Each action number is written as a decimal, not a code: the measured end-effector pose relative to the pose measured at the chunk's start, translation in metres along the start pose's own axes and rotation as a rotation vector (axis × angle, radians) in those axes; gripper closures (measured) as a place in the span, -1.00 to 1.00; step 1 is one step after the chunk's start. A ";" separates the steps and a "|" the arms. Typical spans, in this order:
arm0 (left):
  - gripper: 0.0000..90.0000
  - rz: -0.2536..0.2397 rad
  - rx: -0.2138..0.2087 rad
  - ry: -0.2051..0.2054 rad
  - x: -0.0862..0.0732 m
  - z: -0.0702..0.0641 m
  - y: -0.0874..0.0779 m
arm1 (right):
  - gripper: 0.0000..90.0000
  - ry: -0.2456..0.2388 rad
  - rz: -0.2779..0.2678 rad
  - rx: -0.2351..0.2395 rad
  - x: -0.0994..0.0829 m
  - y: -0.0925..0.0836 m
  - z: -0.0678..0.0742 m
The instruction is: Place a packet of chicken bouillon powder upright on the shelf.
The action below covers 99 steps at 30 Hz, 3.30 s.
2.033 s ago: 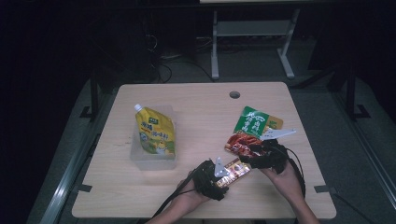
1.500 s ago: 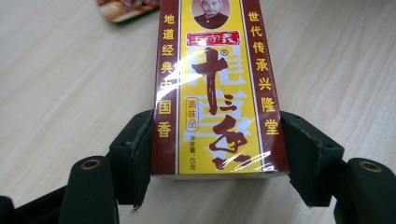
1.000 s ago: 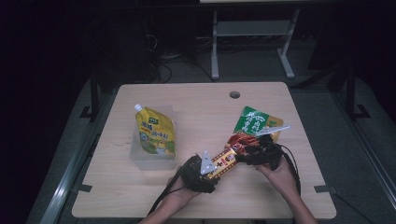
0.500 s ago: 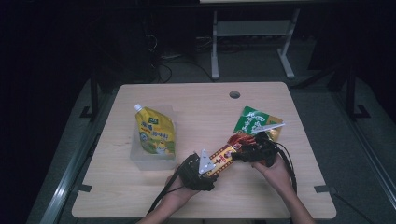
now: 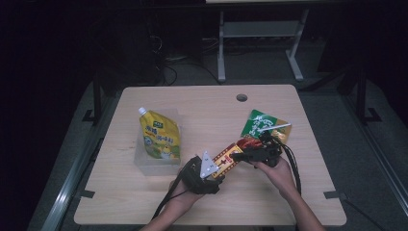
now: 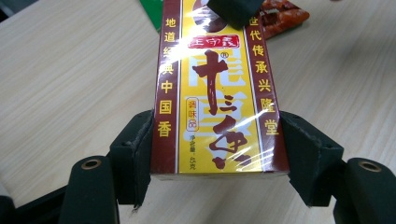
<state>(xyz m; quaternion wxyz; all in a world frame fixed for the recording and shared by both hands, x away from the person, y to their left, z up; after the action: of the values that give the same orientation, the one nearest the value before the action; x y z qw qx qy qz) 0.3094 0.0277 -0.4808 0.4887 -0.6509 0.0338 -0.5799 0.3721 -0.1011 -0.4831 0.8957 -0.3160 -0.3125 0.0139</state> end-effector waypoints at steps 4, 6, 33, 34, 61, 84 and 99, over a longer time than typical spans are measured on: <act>-0.28 -0.005 0.004 -0.004 0.001 0.001 0.001 | -0.37 0.012 0.015 0.030 -0.001 0.003 0.003; -0.28 -0.007 0.006 -0.006 0.001 0.000 0.002 | -0.35 0.011 0.029 0.043 -0.002 0.004 0.005; -0.29 0.038 0.016 -0.070 -0.009 0.004 0.013 | 0.22 -0.065 -0.052 -0.019 0.014 0.001 0.024; -0.30 0.049 0.010 -0.062 -0.011 0.004 0.013 | 0.26 -0.060 -0.056 -0.011 0.015 0.001 0.025; -0.30 0.024 -0.080 -0.029 -0.012 -0.014 0.001 | 0.49 -0.222 -0.014 -0.063 0.024 -0.009 0.047; -0.38 0.048 -0.190 -0.003 -0.024 -0.038 -0.009 | 0.49 -0.412 0.015 -0.077 0.053 -0.001 0.078; -0.37 0.020 -0.204 0.024 -0.025 -0.048 -0.009 | 0.49 -0.507 0.025 -0.037 0.066 0.004 0.101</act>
<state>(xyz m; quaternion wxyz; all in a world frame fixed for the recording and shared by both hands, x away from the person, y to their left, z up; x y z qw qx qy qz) 0.2590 0.0189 -0.4994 0.4252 -0.6899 0.1054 -0.5763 0.3687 -0.0272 -0.3879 0.7826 -0.3226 -0.5233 0.0978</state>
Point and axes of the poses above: each handheld gripper's, and its own axes: y roughly forward along the jaws, x roughly out of its top, z roughly to its left, the point moved 9 cm from there along y, roughly forward along the jaws, and after that the axes turned 3 degrees about z, right-handed, at the moved point
